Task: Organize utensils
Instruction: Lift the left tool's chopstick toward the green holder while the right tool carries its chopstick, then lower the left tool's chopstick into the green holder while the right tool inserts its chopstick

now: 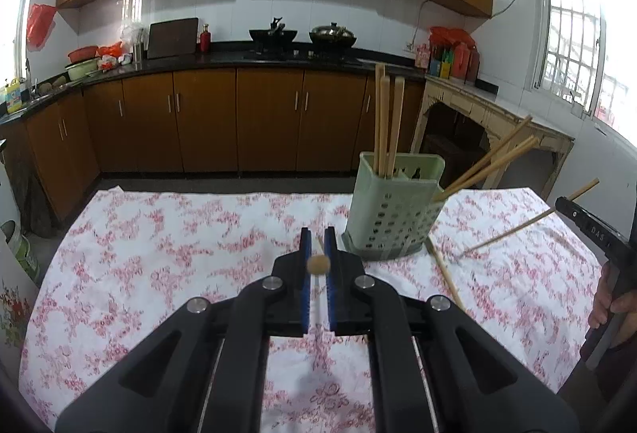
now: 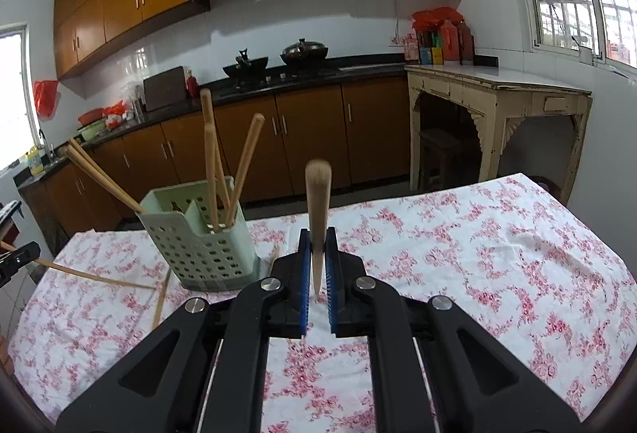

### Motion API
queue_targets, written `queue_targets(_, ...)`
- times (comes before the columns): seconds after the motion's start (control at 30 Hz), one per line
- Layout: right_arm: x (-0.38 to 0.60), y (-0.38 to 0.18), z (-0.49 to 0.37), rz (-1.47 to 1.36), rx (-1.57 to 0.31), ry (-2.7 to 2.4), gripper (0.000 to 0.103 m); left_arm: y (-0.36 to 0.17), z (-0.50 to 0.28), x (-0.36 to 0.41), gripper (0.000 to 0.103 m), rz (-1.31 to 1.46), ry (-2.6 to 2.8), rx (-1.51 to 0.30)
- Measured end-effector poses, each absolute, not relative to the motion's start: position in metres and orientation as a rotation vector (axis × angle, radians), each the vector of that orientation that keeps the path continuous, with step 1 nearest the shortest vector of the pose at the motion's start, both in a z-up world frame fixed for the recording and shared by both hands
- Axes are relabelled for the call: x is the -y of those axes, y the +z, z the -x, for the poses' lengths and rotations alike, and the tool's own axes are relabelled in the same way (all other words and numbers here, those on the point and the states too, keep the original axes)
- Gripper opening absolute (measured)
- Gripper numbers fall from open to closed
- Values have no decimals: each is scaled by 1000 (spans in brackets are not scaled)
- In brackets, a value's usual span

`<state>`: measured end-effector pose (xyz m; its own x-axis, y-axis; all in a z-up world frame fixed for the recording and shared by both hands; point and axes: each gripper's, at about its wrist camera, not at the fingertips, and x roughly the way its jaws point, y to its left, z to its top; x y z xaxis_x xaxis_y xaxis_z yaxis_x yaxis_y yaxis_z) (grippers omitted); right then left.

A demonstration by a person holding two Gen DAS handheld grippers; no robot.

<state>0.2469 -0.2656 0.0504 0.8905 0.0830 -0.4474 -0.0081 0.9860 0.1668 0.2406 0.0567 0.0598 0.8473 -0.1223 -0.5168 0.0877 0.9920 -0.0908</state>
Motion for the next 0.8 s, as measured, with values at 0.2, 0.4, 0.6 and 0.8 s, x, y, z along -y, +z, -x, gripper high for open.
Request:
queue_targets(0.2, 264, 53, -250, -169, -462, 55, 8, 65, -244, -55, 7, 66, -108, -538)
queue_targets(0.4, 265, 62, -246, -170, -440, 63, 8, 71, -242, -56, 7, 77, -108, -520)
queue_targets(0.6, 265, 84, -239, -181, -412, 96, 8, 90, -235, -53, 7, 73, -122, -477)
queue_targets(0.8, 260, 98, -233, -196, -430, 167, 8, 105, -228, -45, 7, 73, -140, -443)
